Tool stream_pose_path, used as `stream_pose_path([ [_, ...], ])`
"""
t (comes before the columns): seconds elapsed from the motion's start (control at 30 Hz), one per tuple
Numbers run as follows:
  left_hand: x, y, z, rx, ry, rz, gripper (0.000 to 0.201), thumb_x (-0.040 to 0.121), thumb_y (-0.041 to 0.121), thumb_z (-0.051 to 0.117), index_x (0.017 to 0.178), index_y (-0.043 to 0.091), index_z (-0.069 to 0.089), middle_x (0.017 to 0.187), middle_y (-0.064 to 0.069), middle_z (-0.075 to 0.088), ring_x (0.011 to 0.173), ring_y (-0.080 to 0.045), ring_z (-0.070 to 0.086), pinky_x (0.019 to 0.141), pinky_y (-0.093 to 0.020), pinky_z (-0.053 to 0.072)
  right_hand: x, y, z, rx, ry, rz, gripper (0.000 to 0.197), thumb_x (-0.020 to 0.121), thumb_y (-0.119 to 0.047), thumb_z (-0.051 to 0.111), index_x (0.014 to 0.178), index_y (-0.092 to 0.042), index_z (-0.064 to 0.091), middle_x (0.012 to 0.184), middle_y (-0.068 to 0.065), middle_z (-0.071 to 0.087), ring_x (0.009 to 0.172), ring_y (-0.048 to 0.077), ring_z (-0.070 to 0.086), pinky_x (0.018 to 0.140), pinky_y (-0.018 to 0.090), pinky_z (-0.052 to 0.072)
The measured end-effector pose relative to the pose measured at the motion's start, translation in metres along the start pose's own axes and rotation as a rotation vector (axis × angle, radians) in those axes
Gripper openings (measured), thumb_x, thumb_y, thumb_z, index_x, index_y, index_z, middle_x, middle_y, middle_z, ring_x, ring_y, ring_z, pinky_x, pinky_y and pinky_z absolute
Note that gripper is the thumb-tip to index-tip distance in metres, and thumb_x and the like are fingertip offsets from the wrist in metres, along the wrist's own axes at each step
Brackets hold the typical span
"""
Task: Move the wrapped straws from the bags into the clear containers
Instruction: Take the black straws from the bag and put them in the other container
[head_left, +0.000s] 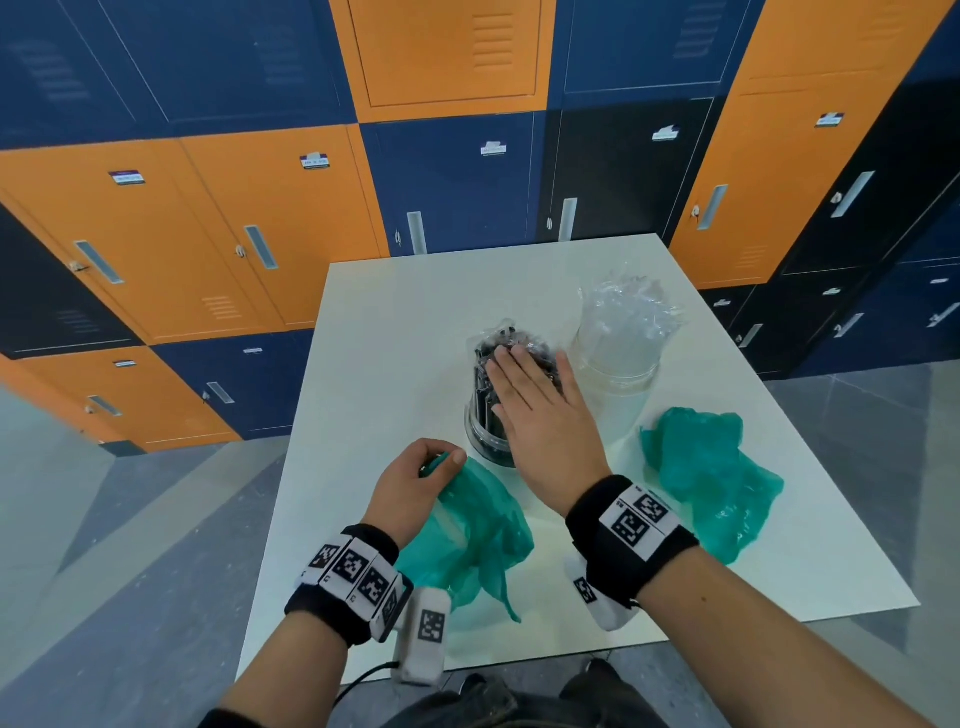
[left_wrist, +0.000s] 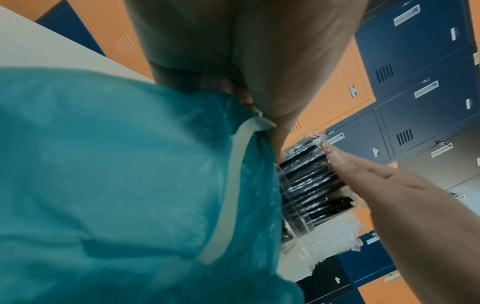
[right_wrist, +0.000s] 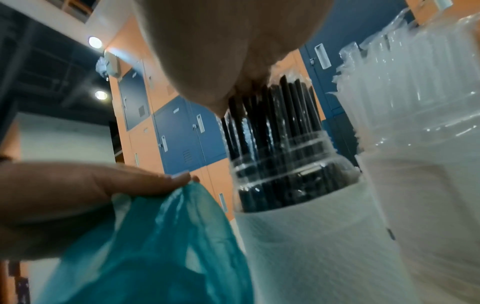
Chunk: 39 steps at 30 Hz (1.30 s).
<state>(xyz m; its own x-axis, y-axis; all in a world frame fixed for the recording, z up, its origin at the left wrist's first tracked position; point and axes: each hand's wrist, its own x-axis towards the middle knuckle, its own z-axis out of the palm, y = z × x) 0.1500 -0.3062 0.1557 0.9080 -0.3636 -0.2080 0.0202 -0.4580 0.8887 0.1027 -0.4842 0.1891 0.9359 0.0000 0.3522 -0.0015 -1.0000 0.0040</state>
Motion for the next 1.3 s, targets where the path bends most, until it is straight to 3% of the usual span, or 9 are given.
stream_pose_path([
  [0.13,-0.002,-0.001,-0.007,-0.018,0.029,0.021,0.013,0.09,0.034,0.066,0.1,0.026,0.063,0.098,0.008,0.065,0.091,-0.007,0.06,0.071,-0.011,0.043,-0.001,-0.009,-0.011,0.057,0.067,0.023,0.049,0.099,-0.035,0.031,0.138,-0.014,0.051,0.142,0.0,0.053,0.138,0.021,0.039,0.116,0.048,0.015],
  [0.23,-0.002,-0.001,-0.014,-0.072,0.07,0.052,0.006,0.091,0.029,0.065,0.095,0.025,0.062,0.093,0.006,0.066,0.087,-0.013,0.062,0.072,-0.019,0.046,-0.014,-0.03,-0.031,0.359,0.238,0.005,0.034,0.092,-0.04,0.054,0.116,-0.016,0.06,0.114,-0.003,0.06,0.108,0.017,0.048,0.095,0.03,0.033],
  [0.33,-0.004,-0.001,-0.023,-0.139,0.075,0.087,0.004,0.093,0.026,0.063,0.092,0.022,0.063,0.092,0.007,0.067,0.088,-0.01,0.061,0.078,-0.023,0.046,-0.029,-0.051,-0.027,0.754,0.025,0.06,0.044,0.083,-0.038,0.07,0.114,-0.013,0.051,0.106,-0.005,0.05,0.099,0.009,0.044,0.088,0.018,0.035],
  [0.43,-0.01,0.004,-0.028,-0.26,0.049,0.111,0.009,0.093,0.027,0.062,0.098,0.019,0.063,0.093,-0.001,0.065,0.087,-0.012,0.061,0.084,-0.033,0.049,-0.035,-0.06,-0.006,0.841,-0.265,0.16,0.04,0.083,-0.031,0.071,0.106,-0.022,0.04,0.104,-0.006,0.05,0.095,0.013,0.049,0.083,0.028,0.042],
  [0.57,-0.021,-0.004,-0.037,-0.299,-0.074,0.067,0.047,0.079,0.048,0.073,0.119,0.033,0.053,0.107,0.001,0.063,0.092,-0.015,0.064,0.084,-0.033,0.054,-0.03,-0.057,0.001,0.958,-0.221,0.237,0.027,0.088,-0.011,0.06,0.087,-0.023,0.036,0.075,-0.008,0.046,0.067,0.017,0.043,0.066,0.036,0.039],
  [0.73,-0.032,-0.023,-0.04,0.005,-0.18,-0.084,0.073,0.047,0.067,0.076,0.105,0.025,0.062,0.112,-0.001,0.065,0.099,-0.011,0.065,0.092,-0.035,0.053,-0.017,-0.048,-0.011,1.101,-0.037,0.209,0.005,0.095,-0.016,0.059,0.098,-0.018,0.056,0.091,-0.01,0.056,0.083,0.004,0.053,0.078,0.02,0.043],
  [1.0,-0.038,-0.016,-0.04,-0.085,-0.135,-0.11,0.058,0.067,0.057,0.076,0.105,0.013,0.069,0.094,-0.003,0.076,0.089,-0.018,0.072,0.09,-0.046,0.055,-0.043,-0.065,-0.019,0.594,0.1,-0.116,0.058,0.088,-0.05,0.06,0.133,-0.014,0.05,0.145,0.005,0.037,0.134,0.023,0.035,0.116,0.033,0.025],
  [1.13,-0.041,-0.012,-0.038,-0.134,-0.134,-0.097,0.045,0.076,0.047,0.077,0.104,0.013,0.069,0.096,-0.004,0.076,0.091,-0.018,0.072,0.091,-0.042,0.055,-0.052,-0.073,-0.006,0.708,-0.308,0.058,0.091,0.064,-0.073,0.068,0.138,-0.029,0.037,0.141,-0.008,0.044,0.133,0.012,0.035,0.116,0.035,0.024],
  [1.3,-0.049,-0.012,-0.029,-0.146,0.05,-0.042,0.052,0.066,0.057,0.08,0.093,0.014,0.069,0.11,-0.001,0.06,0.102,-0.007,0.061,0.088,-0.023,0.048,-0.063,-0.056,0.015,1.185,-0.544,0.398,0.026,0.077,-0.022,0.072,0.1,-0.025,0.059,0.09,-0.006,0.066,0.08,0.011,0.062,0.084,0.041,0.054],
])
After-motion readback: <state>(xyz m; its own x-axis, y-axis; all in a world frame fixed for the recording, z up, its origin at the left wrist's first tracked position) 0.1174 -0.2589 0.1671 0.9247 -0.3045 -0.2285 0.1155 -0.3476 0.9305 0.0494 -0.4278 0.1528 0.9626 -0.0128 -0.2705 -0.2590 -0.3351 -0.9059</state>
